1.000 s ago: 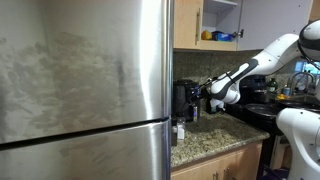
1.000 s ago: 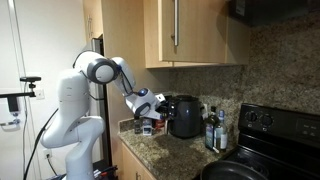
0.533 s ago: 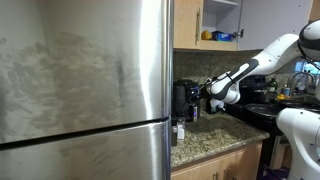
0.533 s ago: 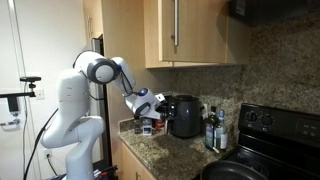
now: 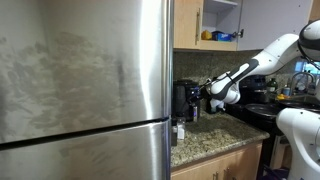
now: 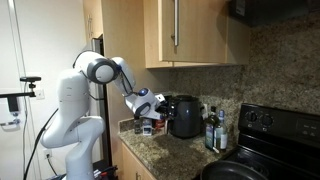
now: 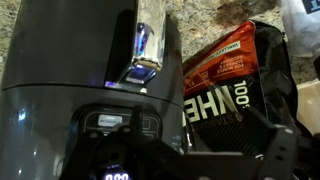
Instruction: Turn off the air fryer
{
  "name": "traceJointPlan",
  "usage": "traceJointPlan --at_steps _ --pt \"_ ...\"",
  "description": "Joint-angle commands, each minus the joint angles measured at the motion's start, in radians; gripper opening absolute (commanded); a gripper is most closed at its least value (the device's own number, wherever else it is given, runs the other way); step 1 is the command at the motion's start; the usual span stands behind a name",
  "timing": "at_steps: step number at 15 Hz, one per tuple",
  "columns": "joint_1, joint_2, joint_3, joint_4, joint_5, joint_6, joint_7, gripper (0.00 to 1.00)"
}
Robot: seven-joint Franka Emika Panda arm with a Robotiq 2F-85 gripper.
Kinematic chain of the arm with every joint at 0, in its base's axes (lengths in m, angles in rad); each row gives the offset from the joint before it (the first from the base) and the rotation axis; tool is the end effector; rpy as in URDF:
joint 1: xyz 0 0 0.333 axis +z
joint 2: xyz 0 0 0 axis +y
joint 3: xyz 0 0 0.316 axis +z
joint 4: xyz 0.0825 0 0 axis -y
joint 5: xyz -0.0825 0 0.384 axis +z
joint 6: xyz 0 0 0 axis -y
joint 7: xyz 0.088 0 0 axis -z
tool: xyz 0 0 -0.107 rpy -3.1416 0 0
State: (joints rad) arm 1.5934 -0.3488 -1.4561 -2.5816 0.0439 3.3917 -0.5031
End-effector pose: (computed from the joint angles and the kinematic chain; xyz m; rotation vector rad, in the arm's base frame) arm 0.4907 0.0514 0.3736 -2.6195 -0.5886 -1.2673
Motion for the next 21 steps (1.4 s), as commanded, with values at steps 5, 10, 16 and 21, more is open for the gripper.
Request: traceJointPlan --at_steps 5,10,16,21 --pt "0.135 0.047 -0.105 0.066 0.042 -0.022 0.032 1.0" --pt "0.257 0.083 -0.211 0.096 0.114 -0.017 0.077 1.0" --pt "0.385 0.109 -0.334 0.119 0.171 0.014 0.07 1.0" --pt "0.446 0.087 -0.385 0.13 0.156 -0.009 0.056 1.0"
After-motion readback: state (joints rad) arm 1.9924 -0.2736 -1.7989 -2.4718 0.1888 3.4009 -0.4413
